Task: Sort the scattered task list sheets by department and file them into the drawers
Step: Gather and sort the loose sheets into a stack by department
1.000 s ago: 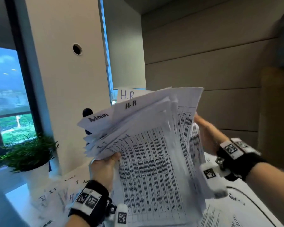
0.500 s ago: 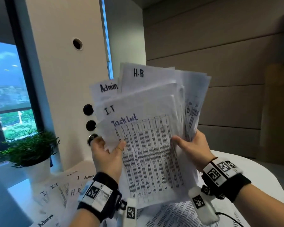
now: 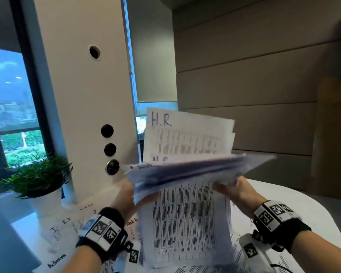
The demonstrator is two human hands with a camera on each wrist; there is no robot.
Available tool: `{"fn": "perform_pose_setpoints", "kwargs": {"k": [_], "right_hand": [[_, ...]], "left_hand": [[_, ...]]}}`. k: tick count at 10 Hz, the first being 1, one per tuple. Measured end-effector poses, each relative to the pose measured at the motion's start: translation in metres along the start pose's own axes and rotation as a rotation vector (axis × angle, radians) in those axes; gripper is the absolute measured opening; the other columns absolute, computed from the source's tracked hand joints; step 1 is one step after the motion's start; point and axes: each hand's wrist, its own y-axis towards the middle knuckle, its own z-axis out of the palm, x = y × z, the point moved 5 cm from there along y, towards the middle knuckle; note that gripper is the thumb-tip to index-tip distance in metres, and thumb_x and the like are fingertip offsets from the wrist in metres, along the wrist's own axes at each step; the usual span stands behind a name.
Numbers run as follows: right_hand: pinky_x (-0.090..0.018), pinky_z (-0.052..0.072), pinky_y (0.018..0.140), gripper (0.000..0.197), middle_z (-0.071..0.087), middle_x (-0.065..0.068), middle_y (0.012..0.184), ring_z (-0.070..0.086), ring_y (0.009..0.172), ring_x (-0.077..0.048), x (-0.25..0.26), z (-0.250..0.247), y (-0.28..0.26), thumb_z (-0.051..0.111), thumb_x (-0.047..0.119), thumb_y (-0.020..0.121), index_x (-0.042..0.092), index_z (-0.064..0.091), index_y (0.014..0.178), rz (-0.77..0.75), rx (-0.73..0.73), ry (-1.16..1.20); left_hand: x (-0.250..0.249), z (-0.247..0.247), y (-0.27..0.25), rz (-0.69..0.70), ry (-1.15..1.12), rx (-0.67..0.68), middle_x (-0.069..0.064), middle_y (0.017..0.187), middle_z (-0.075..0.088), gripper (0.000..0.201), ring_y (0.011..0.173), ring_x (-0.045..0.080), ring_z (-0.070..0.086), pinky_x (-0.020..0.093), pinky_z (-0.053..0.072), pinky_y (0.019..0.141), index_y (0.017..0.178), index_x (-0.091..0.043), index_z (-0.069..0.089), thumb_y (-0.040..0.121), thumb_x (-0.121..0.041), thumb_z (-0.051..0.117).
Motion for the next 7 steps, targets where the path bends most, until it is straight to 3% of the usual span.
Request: {"fn": "perform_pose_setpoints", "kwargs": {"k": [1,2,3,4,5,6,7], "right_hand": [[-0.042,0.042,0.104,0.033,0.039,-0.03,0.143,0.062,0.103,0.0,-0.036,0.001,-0.011,0.027,-0.002,0.102,0.006,0.058,0.112,0.11,-0.152,-0.402],[-0.025,0.041,0.106,0.039,0.062,0.005,0.129,0.055,0.12,-0.005,-0.022,-0.005,0.022,0.032,0.016,0.098,0.027,0.061,0.121,0.267,-0.369,-0.395],[-0.031,0.05,0.088,0.024,0.07,0.006,0.105,0.064,0.102,-0.01,0.008,-0.011,0.036,0.075,0.019,0.079,0.02,0.069,0.102,0.303,-0.29,-0.366],[-0.029,0.056,0.061,0.015,0.074,-0.009,0.078,0.07,0.07,-0.017,0.041,0.013,0.026,0.082,0.008,0.071,0.004,0.072,0.082,-0.015,-0.322,0.003],[-0.025,0.054,0.057,0.011,0.071,-0.004,0.073,0.064,0.06,-0.013,0.057,0.022,0.02,0.076,0.01,0.079,0.0,0.071,0.082,-0.143,-0.353,-0.022],[-0.021,0.038,0.045,0.018,0.052,-0.002,0.057,0.044,0.046,-0.007,0.055,0.029,0.016,0.067,0.005,0.085,-0.005,0.059,0.073,-0.234,-0.355,-0.081],[-0.015,0.05,0.059,0.023,0.068,0.006,0.083,0.065,0.069,-0.003,0.045,0.026,0.007,0.07,0.006,0.083,0.011,0.06,0.103,-0.275,-0.362,-0.103]], "left_hand": [[-0.002,0.002,0.004,-0.093,-0.004,0.099,0.006,0.068,0.065,0.027,0.051,0.005,0.064,0.017,0.05,0.047,0.074,-0.01,0.062,0.092,0.004,0.048],[-0.008,0.003,0.008,-0.111,-0.054,0.132,0.021,0.083,0.062,0.015,0.067,0.025,0.063,0.028,0.051,0.059,0.086,-0.002,0.069,0.082,-0.01,0.056],[-0.005,-0.004,0.015,-0.003,0.075,-0.054,0.007,0.085,0.061,0.018,0.067,0.005,0.064,0.013,0.049,0.059,0.086,-0.01,0.061,0.095,-0.001,0.049],[-0.018,0.001,0.016,0.174,0.088,-0.215,-0.001,0.091,0.07,0.013,0.085,0.016,0.065,0.025,0.052,0.076,0.096,-0.014,0.067,0.084,-0.017,0.07],[-0.039,0.013,0.012,0.317,0.098,-0.328,-0.009,0.064,0.06,0.014,0.059,0.007,0.056,0.012,0.045,0.051,0.074,-0.017,0.062,0.086,-0.023,0.068],[-0.048,0.035,0.001,0.377,0.048,-0.293,-0.015,0.073,0.067,0.011,0.063,-0.003,0.063,0.005,0.045,0.055,0.086,-0.026,0.062,0.085,-0.017,0.069],[-0.044,0.038,-0.003,0.402,0.015,-0.327,-0.023,0.091,0.063,0.037,0.084,-0.01,0.062,0.008,0.048,0.07,0.104,-0.032,0.053,0.078,-0.019,0.077]]}}
